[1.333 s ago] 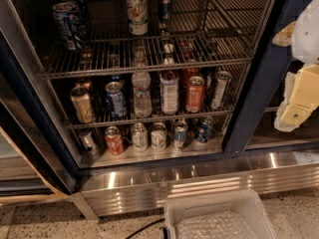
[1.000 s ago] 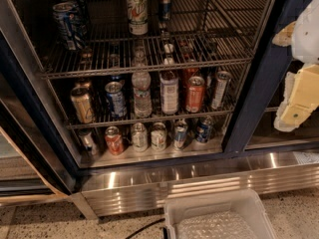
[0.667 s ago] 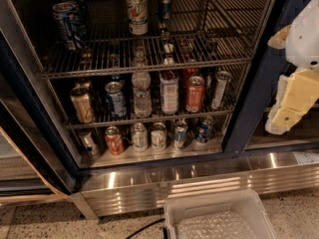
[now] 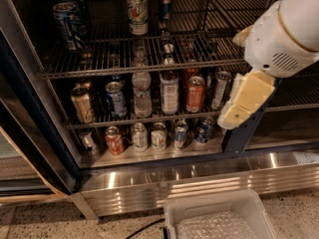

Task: Pick pepsi can from top shelf of fridge

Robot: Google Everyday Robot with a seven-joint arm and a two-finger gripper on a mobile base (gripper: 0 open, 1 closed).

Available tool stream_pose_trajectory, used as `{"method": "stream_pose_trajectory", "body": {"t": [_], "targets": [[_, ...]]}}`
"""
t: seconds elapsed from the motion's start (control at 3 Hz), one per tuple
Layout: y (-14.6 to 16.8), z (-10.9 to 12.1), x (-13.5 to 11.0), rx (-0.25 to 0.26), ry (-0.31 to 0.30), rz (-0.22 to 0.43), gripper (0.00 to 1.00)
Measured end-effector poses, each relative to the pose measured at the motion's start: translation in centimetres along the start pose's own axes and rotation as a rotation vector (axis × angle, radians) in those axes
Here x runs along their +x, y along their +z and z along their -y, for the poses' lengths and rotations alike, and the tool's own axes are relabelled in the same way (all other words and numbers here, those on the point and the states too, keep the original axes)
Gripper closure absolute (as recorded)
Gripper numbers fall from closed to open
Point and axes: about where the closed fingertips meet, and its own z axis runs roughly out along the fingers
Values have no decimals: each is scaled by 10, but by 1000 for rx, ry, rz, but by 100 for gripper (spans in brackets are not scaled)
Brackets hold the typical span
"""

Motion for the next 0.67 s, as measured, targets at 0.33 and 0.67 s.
{"method": "stream_pose_trajectory", "body": {"t": [0.33, 0.67], "targets": [[21, 5, -34, 2, -17, 80, 0], [20, 4, -36, 10, -12, 79, 0]]}}
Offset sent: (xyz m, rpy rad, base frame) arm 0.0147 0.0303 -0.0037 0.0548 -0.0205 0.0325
